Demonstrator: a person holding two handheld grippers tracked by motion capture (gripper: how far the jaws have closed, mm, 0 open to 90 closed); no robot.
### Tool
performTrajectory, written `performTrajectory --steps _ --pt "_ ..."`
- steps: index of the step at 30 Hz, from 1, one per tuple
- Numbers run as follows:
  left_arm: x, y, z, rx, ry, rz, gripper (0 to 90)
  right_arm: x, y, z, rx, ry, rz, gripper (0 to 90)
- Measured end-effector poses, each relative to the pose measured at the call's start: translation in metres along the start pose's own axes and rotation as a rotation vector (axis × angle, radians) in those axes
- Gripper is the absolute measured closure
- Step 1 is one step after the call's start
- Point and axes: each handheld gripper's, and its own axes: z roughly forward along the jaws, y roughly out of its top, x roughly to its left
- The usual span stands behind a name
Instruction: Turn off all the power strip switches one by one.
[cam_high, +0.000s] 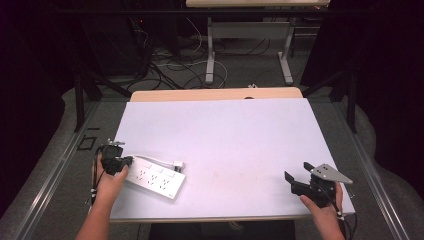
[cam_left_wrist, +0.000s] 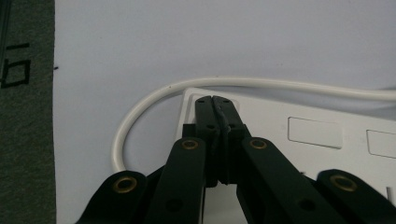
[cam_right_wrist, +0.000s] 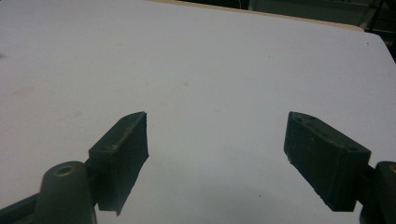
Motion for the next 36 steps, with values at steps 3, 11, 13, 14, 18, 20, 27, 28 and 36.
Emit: performTrajectory --steps 3,11,13,14,18,20,27,28,36 --pt "0.0001 0.0011 0.0002 0.008 0.002 0.003 90.0 0.0000 0.0007 -0.0016 0.013 0.004 0.002 21.0" --pt "0.0016 -0.0009 0.0019 -0.004 -0.005 -0.004 90.0 0.0003 0.0006 -0.0016 0.004 0.004 0.011 21.0" --pt "0.0016 -0.0010 0.0027 -0.009 -0.008 -0.016 90.0 -0.0007 0.0008 -0.0014 0.001 0.009 0.003 21.0" --pt "0.0019 0.0001 0.0019 0.005 -0.005 -0.007 90.0 -0.0007 0.0008 -0.0014 0.001 0.009 0.003 21.0" --pt "0.0000 0.0005 0.0015 -0.002 0.008 0.008 90.0 -0.0003 0.0011 -0.0018 -0.001 0.005 0.005 21.0" --pt "0.0016 0.0002 -0.0002 -0.023 -0.003 -0.018 90.0 -0.0002 0.0013 -0.0021 0.006 0.001 0.007 21.0" --pt "0.0034 0.0022 -0.0002 -0.007 -0.013 -0.020 90.0 -0.0007 0.0011 -0.0012 0.006 0.006 -0.006 21.0" --pt "0.0028 0.0022 0.0005 -0.016 -0.014 -0.023 90.0 -0.0004 0.0011 -0.0005 -0.002 0.008 -0.005 21.0" --pt "0.0026 0.0041 0.0002 -0.001 -0.015 -0.021 90.0 -0.0005 0.0009 -0.0013 -0.002 0.005 0.001 21.0"
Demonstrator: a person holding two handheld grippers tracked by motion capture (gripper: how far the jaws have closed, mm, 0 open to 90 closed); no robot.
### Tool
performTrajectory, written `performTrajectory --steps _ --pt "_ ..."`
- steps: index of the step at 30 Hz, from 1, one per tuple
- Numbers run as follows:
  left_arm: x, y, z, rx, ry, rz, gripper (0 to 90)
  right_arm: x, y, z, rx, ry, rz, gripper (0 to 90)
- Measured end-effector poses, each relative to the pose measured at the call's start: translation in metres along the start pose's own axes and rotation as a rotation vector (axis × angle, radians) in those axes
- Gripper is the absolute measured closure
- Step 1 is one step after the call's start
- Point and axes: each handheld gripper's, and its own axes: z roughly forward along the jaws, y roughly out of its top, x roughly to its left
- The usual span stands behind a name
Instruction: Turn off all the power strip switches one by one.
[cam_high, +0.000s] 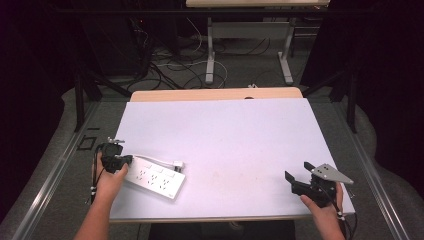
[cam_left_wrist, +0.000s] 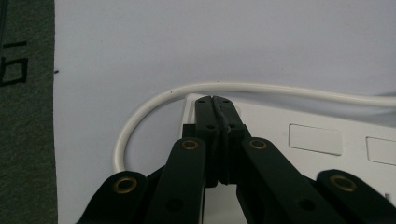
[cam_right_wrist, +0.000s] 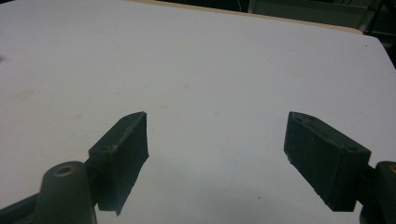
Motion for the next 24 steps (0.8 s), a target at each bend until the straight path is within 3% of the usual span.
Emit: performTrajectory --steps 6,14,19,24 --pt "-0.002 0.001 0.000 -0.003 0.005 0.020 90.0 0.001 0.000 0.000 0.004 0.001 0.008 20.8" --pt "-0.005 0.001 -0.001 -0.004 -0.011 0.007 90.0 0.001 0.000 0.000 0.000 0.007 -0.010 20.8" --pt "-0.008 0.003 -0.003 -0.024 -0.017 0.009 90.0 0.001 0.000 0.000 -0.001 0.009 0.002 20.8" --pt "-0.012 0.005 -0.005 -0.015 -0.024 0.020 90.0 0.001 0.000 0.000 0.000 0.003 -0.001 20.8"
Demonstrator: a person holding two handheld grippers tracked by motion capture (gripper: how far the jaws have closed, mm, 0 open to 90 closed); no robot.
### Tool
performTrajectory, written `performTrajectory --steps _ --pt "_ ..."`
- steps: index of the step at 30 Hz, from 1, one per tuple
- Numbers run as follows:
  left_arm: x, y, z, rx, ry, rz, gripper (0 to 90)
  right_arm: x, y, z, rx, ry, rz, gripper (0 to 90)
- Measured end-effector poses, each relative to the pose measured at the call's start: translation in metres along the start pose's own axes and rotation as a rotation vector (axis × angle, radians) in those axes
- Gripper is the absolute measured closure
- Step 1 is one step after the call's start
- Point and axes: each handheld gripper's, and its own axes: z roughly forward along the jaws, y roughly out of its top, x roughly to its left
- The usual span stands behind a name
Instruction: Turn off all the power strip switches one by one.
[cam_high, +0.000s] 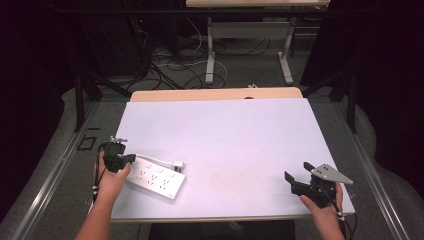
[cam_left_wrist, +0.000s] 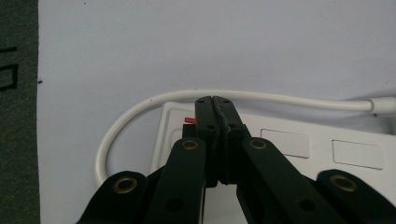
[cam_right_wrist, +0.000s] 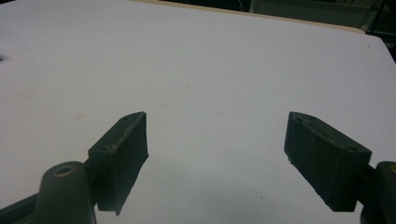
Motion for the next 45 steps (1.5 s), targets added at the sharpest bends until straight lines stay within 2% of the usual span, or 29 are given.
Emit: performTrajectory --steps 3,13,14,15,23,24,32,35,38,40,42,45 --pt "-0.003 0.001 -0.001 -0.003 -0.011 -0.008 90.0 0.000 0.000 0.000 0.002 0.001 0.001 20.8" --pt "-0.014 0.003 -0.003 -0.006 -0.035 0.002 90.0 0.000 0.000 0.000 -0.004 0.004 0.004 20.8" --pt "-0.016 0.003 -0.003 -0.014 -0.039 0.000 90.0 0.002 0.000 0.000 0.003 0.011 0.027 20.8" --pt "-0.018 0.004 -0.003 -0.008 -0.036 0.001 90.0 0.000 0.000 0.000 0.003 0.003 0.002 20.8" --pt "-0.027 0.003 -0.001 0.006 -0.060 0.024 90.0 -0.001 0.000 0.000 0.000 0.006 -0.006 20.8" --pt "-0.029 0.003 -0.001 0.001 -0.063 0.015 90.0 -0.001 0.000 0.000 -0.001 0.007 -0.007 20.8" --pt "-0.033 -0.001 0.000 0.009 -0.077 0.001 90.0 -0.001 0.001 -0.001 0.006 0.006 -0.010 20.8" --pt "-0.034 -0.002 0.000 0.013 -0.082 0.014 90.0 0.000 0.001 -0.001 0.003 0.005 -0.007 20.8" --pt "-0.036 -0.003 0.001 0.011 -0.086 0.006 90.0 0.000 0.001 -0.001 0.007 0.005 -0.010 20.8" --pt "-0.036 -0.003 0.001 0.015 -0.089 0.019 90.0 0.000 0.001 -0.001 0.007 0.005 -0.010 20.8" --pt "-0.037 -0.004 0.001 0.031 -0.088 0.017 90.0 0.000 0.001 -0.001 0.004 0.004 -0.009 20.8" --pt "-0.038 -0.005 0.003 0.027 -0.089 0.017 90.0 0.000 0.001 -0.001 0.003 0.005 -0.009 20.8"
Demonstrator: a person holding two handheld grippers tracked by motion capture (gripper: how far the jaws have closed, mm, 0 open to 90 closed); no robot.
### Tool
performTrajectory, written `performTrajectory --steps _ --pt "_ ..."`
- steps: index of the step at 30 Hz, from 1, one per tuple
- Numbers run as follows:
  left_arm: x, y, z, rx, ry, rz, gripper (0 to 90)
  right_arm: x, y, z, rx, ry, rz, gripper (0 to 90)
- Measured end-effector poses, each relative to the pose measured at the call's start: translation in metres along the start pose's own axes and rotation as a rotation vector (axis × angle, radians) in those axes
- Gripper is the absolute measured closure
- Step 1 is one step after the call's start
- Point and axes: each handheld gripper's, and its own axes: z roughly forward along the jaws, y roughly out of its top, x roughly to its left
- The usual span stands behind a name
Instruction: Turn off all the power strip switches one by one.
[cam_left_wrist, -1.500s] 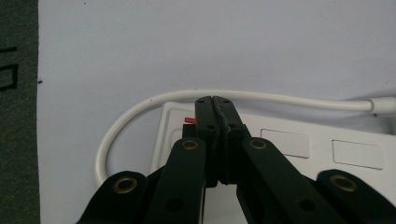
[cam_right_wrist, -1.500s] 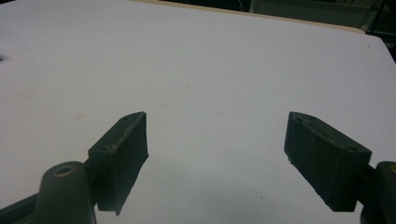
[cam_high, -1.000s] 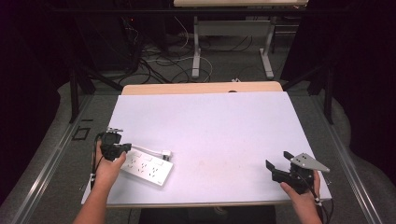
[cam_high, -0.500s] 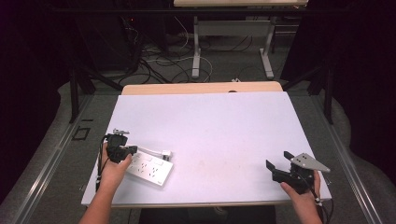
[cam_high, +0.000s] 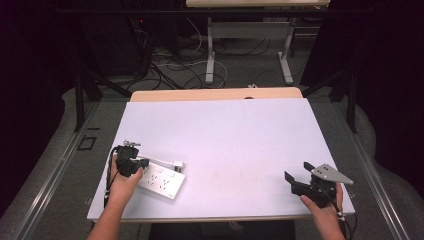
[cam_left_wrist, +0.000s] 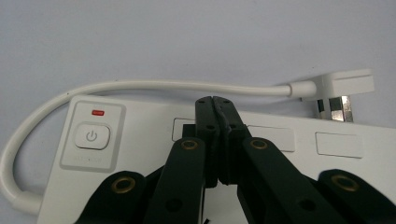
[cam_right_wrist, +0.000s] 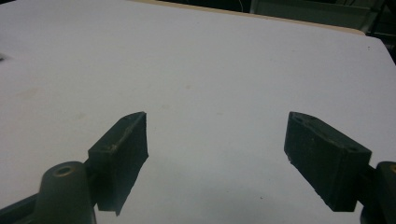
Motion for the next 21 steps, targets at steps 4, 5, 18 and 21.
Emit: performTrajectory --steps 4,5,18,21 --pt "-0.0007 -0.0009 0.0007 0.003 -0.004 -0.004 90.0 0.0000 0.0000 -0.0001 0.000 -0.001 0.001 20.8" --pt "-0.0010 -0.0010 0.0008 0.006 -0.003 -0.004 90.0 0.0000 0.0000 -0.0001 -0.001 -0.001 0.001 20.8" --pt "-0.0061 0.0004 0.0045 0.014 -0.015 0.013 90.0 -0.0002 0.0001 -0.0003 0.000 -0.003 0.000 20.8" --pt "-0.0071 0.0004 0.0056 0.012 -0.016 0.010 90.0 0.0000 0.0000 -0.0008 -0.003 -0.003 0.010 20.8"
